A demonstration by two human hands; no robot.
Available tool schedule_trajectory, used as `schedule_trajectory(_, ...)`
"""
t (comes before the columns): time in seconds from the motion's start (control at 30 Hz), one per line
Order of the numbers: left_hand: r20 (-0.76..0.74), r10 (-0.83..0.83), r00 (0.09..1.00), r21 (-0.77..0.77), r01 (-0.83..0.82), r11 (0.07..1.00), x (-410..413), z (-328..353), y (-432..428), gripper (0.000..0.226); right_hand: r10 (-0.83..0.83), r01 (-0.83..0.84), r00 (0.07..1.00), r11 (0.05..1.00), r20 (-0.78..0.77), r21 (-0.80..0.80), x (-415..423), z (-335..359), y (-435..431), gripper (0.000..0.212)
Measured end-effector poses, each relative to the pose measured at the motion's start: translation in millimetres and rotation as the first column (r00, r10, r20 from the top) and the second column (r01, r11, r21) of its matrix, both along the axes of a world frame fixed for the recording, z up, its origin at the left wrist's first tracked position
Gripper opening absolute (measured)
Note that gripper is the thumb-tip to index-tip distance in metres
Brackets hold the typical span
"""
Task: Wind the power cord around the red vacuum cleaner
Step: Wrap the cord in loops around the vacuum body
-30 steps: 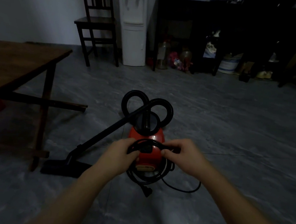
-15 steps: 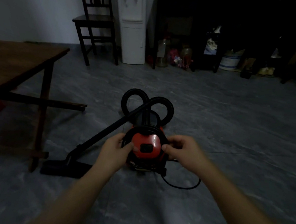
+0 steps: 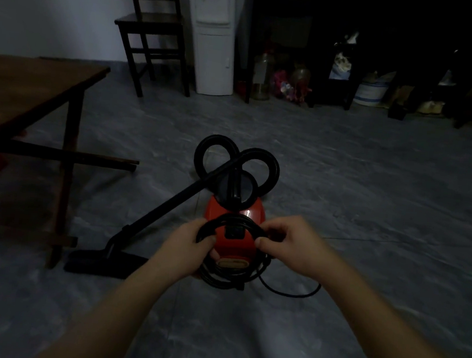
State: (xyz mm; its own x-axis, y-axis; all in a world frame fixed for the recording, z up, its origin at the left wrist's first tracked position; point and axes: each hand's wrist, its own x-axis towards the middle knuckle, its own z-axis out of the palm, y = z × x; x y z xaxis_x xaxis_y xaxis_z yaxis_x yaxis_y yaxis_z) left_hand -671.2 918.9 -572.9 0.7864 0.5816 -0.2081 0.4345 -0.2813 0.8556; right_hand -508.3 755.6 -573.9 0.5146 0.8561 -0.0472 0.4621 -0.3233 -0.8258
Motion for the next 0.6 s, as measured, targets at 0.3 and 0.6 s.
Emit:
schedule_trajectory(0.3, 0.157, 0.286, 0.945, -0.188, -0.256, 0.948, 7, 4, 8, 0.011, -0.03, 0.028, 0.999, 0.998, -0.026, -0.052, 10, -17, -2, 0.023)
schedule_trajectory(0.6, 0.136, 0.274, 0.952, -0.287, -0.227, 0.931, 3, 11, 5, 0.013, -0.093, 0.092, 0.995, 0.996, 0.045, 0.009, 5, -17, 5, 0.029)
